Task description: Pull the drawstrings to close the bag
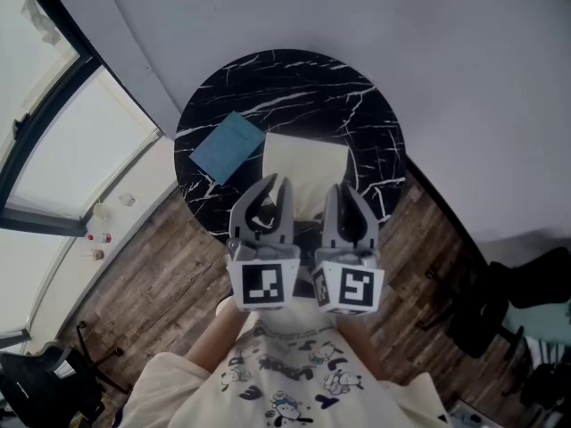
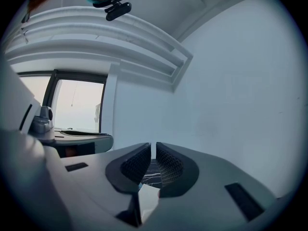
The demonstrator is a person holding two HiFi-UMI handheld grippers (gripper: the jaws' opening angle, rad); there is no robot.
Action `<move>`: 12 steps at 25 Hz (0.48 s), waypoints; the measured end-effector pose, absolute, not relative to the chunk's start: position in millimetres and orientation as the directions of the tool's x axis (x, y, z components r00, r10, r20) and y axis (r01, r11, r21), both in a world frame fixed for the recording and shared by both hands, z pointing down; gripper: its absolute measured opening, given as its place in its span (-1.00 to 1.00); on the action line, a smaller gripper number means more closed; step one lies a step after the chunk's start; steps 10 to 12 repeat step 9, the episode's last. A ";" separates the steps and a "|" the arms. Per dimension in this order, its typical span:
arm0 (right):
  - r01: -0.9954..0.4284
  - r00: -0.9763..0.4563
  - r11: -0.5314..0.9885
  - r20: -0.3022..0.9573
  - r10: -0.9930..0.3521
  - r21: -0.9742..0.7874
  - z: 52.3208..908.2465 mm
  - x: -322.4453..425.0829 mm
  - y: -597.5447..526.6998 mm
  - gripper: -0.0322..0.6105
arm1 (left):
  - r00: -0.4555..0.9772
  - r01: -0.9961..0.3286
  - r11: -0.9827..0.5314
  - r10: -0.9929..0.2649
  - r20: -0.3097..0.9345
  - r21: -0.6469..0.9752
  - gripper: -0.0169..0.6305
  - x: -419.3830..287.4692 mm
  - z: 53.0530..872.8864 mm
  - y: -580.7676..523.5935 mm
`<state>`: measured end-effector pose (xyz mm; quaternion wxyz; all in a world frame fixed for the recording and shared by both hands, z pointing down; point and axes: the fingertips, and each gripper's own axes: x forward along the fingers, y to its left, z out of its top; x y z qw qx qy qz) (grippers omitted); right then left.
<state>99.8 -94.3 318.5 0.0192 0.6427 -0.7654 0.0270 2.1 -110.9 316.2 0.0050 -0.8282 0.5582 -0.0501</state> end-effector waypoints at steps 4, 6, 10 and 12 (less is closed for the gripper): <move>-0.985 -0.175 0.174 0.065 -0.982 -0.016 318.7 99.4 -94.6 -0.76 | 0.368 -0.924 -0.374 -0.926 0.080 -0.076 -0.70 1.7 315.9 -111.8; -0.984 -0.176 0.175 0.065 -0.982 -0.016 319.0 100.0 -94.8 -0.76 | 0.367 -0.925 -0.372 -0.927 0.080 -0.075 -0.70 2.0 315.8 -112.0; -0.984 -0.177 0.176 0.065 -0.982 -0.015 319.6 101.0 -95.2 -0.76 | 0.365 -0.926 -0.371 -0.927 0.083 -0.073 -0.70 2.5 316.3 -112.3; -0.984 -0.177 0.176 0.065 -0.982 -0.015 319.6 101.0 -95.2 -0.76 | 0.365 -0.926 -0.371 -0.927 0.083 -0.073 -0.70 2.5 316.3 -112.3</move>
